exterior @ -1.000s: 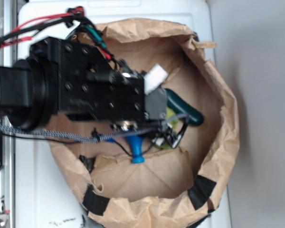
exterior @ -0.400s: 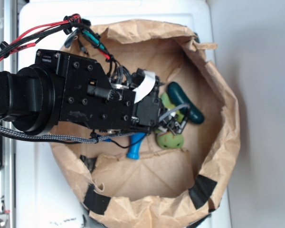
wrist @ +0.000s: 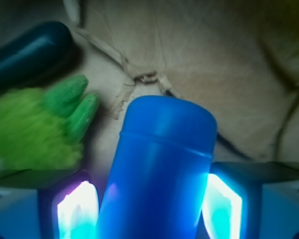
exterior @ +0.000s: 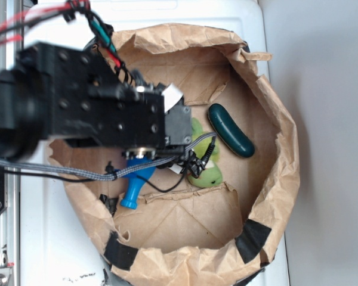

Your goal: Grab the blue bottle.

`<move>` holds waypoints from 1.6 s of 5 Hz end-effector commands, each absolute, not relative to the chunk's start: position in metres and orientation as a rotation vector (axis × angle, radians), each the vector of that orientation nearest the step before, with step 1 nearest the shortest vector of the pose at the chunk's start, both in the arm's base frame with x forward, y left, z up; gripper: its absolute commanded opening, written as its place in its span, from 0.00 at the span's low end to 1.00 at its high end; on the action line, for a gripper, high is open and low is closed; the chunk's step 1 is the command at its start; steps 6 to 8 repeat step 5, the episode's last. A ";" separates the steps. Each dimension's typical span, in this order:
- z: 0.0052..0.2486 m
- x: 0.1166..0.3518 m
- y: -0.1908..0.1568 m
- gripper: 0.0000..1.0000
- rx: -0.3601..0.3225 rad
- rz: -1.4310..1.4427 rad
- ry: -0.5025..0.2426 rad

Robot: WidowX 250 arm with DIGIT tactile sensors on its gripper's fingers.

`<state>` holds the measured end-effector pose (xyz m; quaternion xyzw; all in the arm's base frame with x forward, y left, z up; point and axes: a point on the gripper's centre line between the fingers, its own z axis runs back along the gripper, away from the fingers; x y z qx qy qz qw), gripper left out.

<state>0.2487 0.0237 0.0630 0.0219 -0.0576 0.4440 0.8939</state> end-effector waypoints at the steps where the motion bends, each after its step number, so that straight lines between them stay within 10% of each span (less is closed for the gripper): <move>1: 0.141 0.252 0.026 0.00 -0.050 0.867 -0.156; 2: 0.152 0.247 0.018 0.00 -0.054 0.666 -0.157; 3: 0.152 0.247 0.015 0.00 -0.045 0.425 0.014; 8: 0.149 0.245 0.012 0.00 0.041 0.400 -0.072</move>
